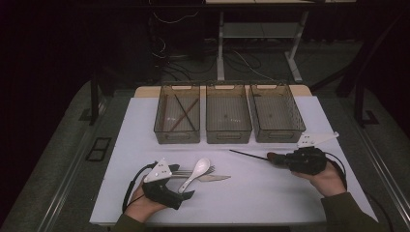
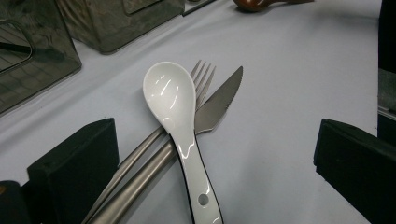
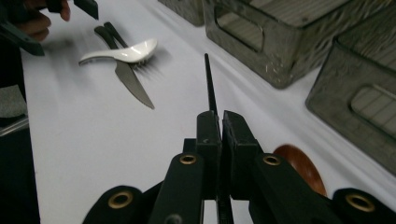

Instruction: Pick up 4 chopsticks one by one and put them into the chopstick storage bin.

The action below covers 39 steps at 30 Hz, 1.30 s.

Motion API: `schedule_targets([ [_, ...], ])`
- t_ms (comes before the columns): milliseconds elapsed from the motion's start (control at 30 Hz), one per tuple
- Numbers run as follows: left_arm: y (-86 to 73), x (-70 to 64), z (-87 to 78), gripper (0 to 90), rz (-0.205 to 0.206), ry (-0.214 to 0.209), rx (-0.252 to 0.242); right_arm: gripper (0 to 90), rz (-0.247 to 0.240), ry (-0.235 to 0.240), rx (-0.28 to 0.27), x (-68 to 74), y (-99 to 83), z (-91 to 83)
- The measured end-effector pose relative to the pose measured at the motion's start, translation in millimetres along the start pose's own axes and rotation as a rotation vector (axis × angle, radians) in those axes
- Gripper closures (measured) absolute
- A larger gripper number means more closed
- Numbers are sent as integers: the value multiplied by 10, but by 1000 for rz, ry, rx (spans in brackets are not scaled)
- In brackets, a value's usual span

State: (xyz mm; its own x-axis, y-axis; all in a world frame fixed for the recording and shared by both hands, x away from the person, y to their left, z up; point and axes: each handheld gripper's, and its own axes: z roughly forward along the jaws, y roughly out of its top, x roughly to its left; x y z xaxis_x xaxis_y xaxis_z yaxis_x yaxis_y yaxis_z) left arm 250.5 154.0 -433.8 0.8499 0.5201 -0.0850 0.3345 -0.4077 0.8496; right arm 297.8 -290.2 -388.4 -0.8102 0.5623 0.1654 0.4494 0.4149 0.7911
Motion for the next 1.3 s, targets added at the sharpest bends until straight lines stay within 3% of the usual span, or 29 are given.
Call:
schedule_targets([
  [500,-20,49,19,0,-1,4,13,852,-18,5,-61,53,391,69],
  [733,-16,81,35,0,1,-1,10,852,-28,-15,-84,61,572,163],
  [1300,1,41,40,0,14,-15,3,852,-35,-74,-80,102,1182,682],
])
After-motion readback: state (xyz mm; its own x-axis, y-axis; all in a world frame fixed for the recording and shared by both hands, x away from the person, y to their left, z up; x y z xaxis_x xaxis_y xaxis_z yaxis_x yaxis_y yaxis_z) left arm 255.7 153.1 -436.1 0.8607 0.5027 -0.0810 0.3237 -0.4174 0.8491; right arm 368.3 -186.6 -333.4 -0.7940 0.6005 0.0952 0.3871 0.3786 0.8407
